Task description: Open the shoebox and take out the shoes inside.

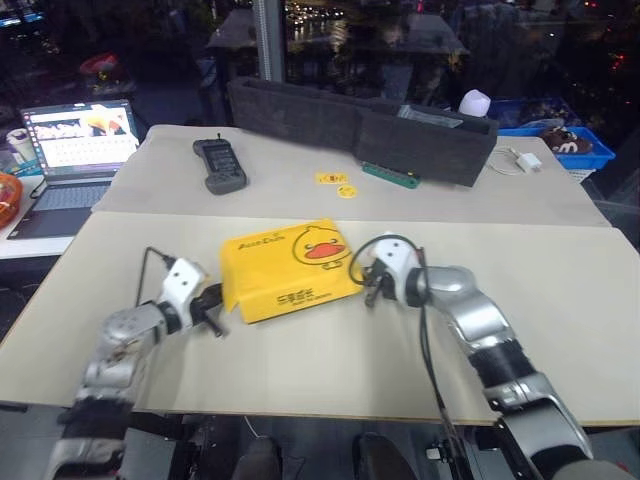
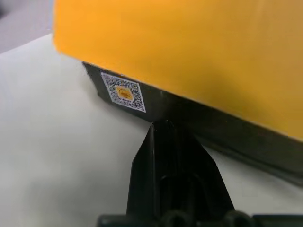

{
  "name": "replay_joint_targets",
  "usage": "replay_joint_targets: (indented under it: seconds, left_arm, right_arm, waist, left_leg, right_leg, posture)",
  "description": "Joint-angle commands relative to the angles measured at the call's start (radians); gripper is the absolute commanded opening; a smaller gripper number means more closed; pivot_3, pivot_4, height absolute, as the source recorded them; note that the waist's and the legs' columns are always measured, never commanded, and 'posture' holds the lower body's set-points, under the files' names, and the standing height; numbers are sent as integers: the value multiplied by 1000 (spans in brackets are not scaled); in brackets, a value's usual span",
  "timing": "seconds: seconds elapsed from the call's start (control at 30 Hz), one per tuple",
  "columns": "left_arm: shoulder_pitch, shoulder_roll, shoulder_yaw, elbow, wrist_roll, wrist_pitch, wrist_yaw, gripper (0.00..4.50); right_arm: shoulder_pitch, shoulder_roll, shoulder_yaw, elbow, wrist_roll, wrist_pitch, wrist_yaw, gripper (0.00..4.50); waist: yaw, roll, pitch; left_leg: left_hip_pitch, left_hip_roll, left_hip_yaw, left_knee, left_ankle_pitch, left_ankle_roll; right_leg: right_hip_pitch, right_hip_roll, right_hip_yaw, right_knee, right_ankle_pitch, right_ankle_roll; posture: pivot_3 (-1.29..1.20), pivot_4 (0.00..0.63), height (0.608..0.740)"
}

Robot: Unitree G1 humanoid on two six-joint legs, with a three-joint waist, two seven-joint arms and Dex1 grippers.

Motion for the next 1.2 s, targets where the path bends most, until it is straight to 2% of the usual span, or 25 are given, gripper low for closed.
replay_joint_targets:
  seconds: [0.03,0.17,0.3,0.57,1.0,1.13,1.2]
  left_arm:
    - [-85,-40,-64,52,17,-65,-63,32]
    - [-192,-82,-106,224,67,-145,-98,32]
    - [-258,-102,-108,339,89,-206,-118,32]
    - [-241,-96,-94,355,89,-241,-147,32]
    - [54,39,80,65,3,-122,-59,32]
    - [185,92,179,-152,-124,-18,-91,32]
    - [263,125,209,-283,-178,48,-112,32]
  right_arm:
    - [49,-22,-28,-162,35,54,2,9]
    - [143,-66,-46,-299,42,133,-4,9]
    - [168,-63,-53,-361,41,180,-19,9]
    - [162,-53,-84,-352,38,200,-58,9]
    - [282,-204,-223,-400,80,215,-42,9]
    - [369,-294,-292,-502,142,255,18,9]
    - [427,-354,-294,-615,224,304,99,9]
  waist:
    - [-1,0,0]
    - [-2,0,0]
    - [-6,0,0]
    - [-6,0,0]
    - [-27,0,0]
    - [-27,-1,1]
    - [-25,-1,1]
  left_leg:
    - [0,0,0,0,0,0]
    - [0,0,0,0,0,0]
    - [1,0,0,2,0,0]
    - [0,0,0,3,0,0]
    - [2,0,0,2,0,0]
    - [3,0,0,2,0,0]
    - [2,0,0,2,0,0]
  right_leg:
    - [0,0,0,0,0,0]
    - [0,0,0,0,0,0]
    - [1,0,0,0,0,1]
    - [1,0,1,0,1,2]
    - [2,0,1,1,1,1]
    - [1,0,1,6,-3,0]
    - [-1,0,1,7,-3,-1]
  posture:
    - [0,150,715]
    - [0,150,715]
    - [0,150,715]
    - [0,150,715]
    - [0,150,715]
    - [0,150,715]
    - [0,150,715]
